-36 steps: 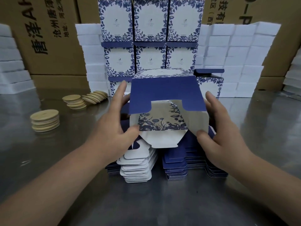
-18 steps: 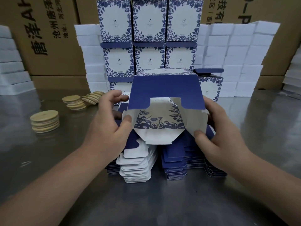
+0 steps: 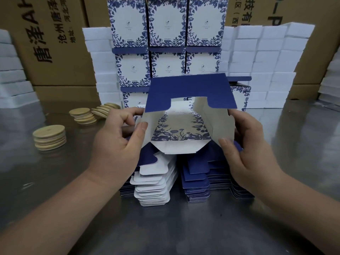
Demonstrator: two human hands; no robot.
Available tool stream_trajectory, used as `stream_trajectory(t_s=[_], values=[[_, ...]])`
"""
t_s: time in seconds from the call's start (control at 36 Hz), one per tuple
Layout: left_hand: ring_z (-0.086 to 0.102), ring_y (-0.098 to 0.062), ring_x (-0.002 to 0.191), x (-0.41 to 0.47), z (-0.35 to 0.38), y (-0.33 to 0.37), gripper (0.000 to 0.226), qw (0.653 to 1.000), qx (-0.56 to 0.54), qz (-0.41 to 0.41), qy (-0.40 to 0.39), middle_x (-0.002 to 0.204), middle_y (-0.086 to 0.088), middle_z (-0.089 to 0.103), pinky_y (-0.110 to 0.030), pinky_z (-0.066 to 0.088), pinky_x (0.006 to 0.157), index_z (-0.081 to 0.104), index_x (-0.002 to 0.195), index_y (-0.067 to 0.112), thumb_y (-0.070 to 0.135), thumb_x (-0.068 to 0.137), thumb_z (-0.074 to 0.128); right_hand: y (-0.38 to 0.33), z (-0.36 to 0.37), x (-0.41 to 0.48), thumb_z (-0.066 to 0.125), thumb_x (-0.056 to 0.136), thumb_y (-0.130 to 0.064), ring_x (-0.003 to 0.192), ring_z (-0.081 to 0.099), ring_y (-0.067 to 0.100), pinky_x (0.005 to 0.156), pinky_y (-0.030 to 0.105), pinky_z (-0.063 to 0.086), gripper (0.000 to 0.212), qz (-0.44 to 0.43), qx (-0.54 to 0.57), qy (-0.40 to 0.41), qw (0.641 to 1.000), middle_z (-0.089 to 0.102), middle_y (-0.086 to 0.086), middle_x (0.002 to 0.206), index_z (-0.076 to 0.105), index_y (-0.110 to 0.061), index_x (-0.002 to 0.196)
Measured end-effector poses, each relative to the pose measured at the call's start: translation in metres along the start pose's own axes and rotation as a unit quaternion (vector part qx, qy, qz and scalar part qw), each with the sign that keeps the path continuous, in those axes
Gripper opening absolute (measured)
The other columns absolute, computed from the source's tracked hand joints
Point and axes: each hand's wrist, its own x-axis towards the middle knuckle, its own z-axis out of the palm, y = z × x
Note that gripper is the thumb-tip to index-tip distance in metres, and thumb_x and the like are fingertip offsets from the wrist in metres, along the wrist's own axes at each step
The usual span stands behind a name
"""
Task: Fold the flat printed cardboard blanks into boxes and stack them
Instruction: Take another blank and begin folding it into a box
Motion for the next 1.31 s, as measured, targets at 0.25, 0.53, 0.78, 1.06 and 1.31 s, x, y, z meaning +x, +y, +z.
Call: stream_trajectory(t_s=[0.25,0.53,0.78,1.06,1.31], values=[[0.056,0.014,0.08,0.0,0.0,-0.006,0.018,0.999,-0.018,0.025,-0.008,0.102,0.04,0.056,-0.019,0.045,0.066,0.041,0.104,0.045,0.036,0.089,0.043,-0.012,0.002,0.006,0.052,0.09,-0.04,0.102,0.062,0.002,0.062,0.034,0.049,0.023,-0.072,0.008,0.035,0.997,0.043,0.014,0.144,0.03,-0.037,0.096],[0.052,-0.019,0.069,0.0,0.0,-0.005,0.037,0.999,-0.03,0.026,-0.013,0.114,0.041,0.053,-0.029,0.039,0.062,0.038,0.095,0.059,0.024,0.081,0.037,-0.014,-0.002,0.005,0.039,0.088,-0.012,0.109,0.052,0.014,0.07,0.006,0.038,0.008,-0.115,-0.103,0.014,0.988,0.035,0.013,0.14,0.038,-0.02,0.087],[0.047,-0.001,0.076,-0.001,-0.001,-0.005,0.028,0.998,-0.023,0.028,-0.055,0.122,0.037,0.048,-0.009,0.038,0.072,0.044,0.099,0.04,0.021,0.081,0.034,-0.016,-0.003,0.006,0.042,0.088,-0.023,0.111,0.045,0.022,0.07,0.022,0.042,0.017,-0.082,-0.141,0.003,0.987,0.035,0.014,0.141,0.046,-0.023,0.104],[0.053,-0.005,0.112,-0.001,-0.003,-0.001,0.053,0.991,0.002,0.053,-0.121,0.128,0.013,0.052,-0.026,0.041,0.088,0.025,0.13,0.049,0.025,0.084,0.032,-0.017,-0.001,0.001,0.065,0.068,-0.041,0.116,0.044,0.009,0.079,0.03,0.04,0.061,0.017,-0.149,0.004,0.989,0.023,-0.006,0.143,0.035,-0.036,0.121],[0.039,0.003,0.121,0.0,-0.004,0.004,0.048,0.971,0.106,0.125,-0.172,0.14,0.006,0.032,0.001,0.029,0.089,0.038,0.13,0.028,0.015,0.085,0.029,-0.019,0.001,-0.001,0.06,0.071,-0.041,0.122,0.018,-0.022,0.088,0.029,0.029,0.066,0.043,-0.138,-0.008,0.989,0.021,-0.012,0.135,0.038,-0.033,0.133]])
